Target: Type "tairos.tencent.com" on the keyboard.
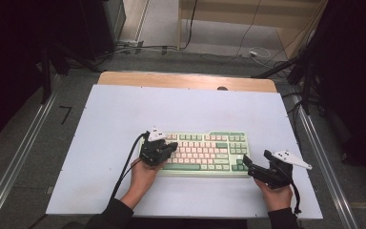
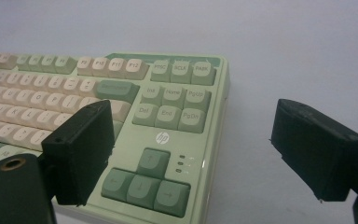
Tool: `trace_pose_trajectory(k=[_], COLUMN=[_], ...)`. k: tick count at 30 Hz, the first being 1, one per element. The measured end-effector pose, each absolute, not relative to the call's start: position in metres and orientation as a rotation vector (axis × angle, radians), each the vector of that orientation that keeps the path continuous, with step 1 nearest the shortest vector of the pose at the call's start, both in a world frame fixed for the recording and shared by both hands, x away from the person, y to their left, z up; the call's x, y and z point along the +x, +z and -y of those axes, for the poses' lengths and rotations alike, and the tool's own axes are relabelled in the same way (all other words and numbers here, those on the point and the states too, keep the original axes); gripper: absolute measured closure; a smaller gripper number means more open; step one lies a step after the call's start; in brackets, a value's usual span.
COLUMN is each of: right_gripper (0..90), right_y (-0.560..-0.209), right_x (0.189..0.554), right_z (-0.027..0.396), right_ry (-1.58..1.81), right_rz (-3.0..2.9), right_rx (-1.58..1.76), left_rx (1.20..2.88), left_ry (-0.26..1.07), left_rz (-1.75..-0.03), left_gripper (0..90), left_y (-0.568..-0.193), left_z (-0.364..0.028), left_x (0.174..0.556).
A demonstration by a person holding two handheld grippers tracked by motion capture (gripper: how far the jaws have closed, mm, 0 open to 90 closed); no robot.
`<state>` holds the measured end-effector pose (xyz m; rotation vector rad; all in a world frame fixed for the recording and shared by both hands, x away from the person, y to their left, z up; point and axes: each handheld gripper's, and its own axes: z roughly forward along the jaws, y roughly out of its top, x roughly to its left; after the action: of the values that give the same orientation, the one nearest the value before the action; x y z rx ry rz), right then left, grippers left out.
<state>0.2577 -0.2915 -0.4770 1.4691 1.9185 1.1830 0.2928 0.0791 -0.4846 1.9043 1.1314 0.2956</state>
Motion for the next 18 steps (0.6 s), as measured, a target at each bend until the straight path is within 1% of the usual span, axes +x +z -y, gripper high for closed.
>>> trace_pose_trajectory(k=[15, 18], right_gripper=[11.7, 11.8], right_y=[-0.4772, -0.4772], right_x=[0.2580, 0.2580], right_z=[0.2911, 0.2911], right_ry=[1.179, 1.178], right_rz=[-1.921, -1.922], right_rx=[1.470, 1.469], left_rx=[1.943, 1.975], left_ry=[0.280, 0.274], left_rz=[-1.165, -1.163], left_gripper=[90.0, 90.0], left_y=[-0.4873, -0.4888], left_z=[-0.0719, -0.0697], left_x=[0.3013, 0.3025])
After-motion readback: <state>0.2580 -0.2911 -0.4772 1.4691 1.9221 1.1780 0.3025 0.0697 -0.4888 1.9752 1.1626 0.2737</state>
